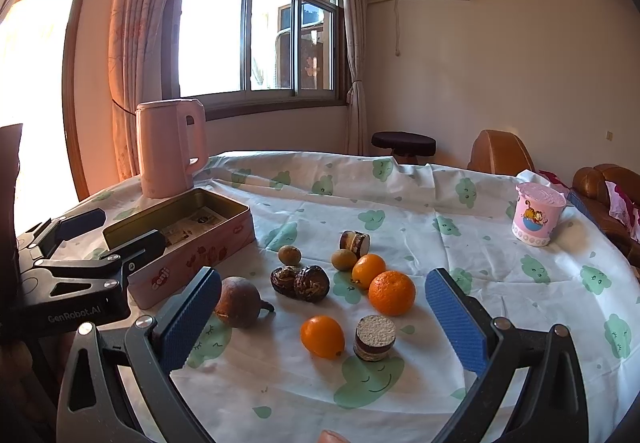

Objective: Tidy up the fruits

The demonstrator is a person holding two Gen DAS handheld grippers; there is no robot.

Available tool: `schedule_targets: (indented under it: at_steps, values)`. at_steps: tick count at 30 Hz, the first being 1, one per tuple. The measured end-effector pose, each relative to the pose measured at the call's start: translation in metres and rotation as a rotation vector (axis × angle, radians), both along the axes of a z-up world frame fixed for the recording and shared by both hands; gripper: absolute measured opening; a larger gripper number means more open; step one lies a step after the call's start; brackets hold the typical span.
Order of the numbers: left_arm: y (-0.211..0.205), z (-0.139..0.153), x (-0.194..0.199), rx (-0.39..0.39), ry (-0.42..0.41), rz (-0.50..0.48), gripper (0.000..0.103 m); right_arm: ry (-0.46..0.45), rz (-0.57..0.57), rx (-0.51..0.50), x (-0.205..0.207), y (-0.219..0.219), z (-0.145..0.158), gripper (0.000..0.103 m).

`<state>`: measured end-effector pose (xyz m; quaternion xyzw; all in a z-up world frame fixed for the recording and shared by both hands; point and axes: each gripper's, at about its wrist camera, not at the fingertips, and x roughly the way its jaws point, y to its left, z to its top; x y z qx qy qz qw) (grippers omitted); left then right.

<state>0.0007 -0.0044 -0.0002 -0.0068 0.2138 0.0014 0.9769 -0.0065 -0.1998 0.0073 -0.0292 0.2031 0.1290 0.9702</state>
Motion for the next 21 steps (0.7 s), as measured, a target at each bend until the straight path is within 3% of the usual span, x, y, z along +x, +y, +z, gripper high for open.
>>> schedule_targets:
  at_steps: [21]
  values:
    - [-0.0024, -0.0060, -0.0010, 0.000, 0.009, -0.005, 0.103, 0.003, -0.007, 0.000, 0.0037, -0.0045, -0.0041, 0.102]
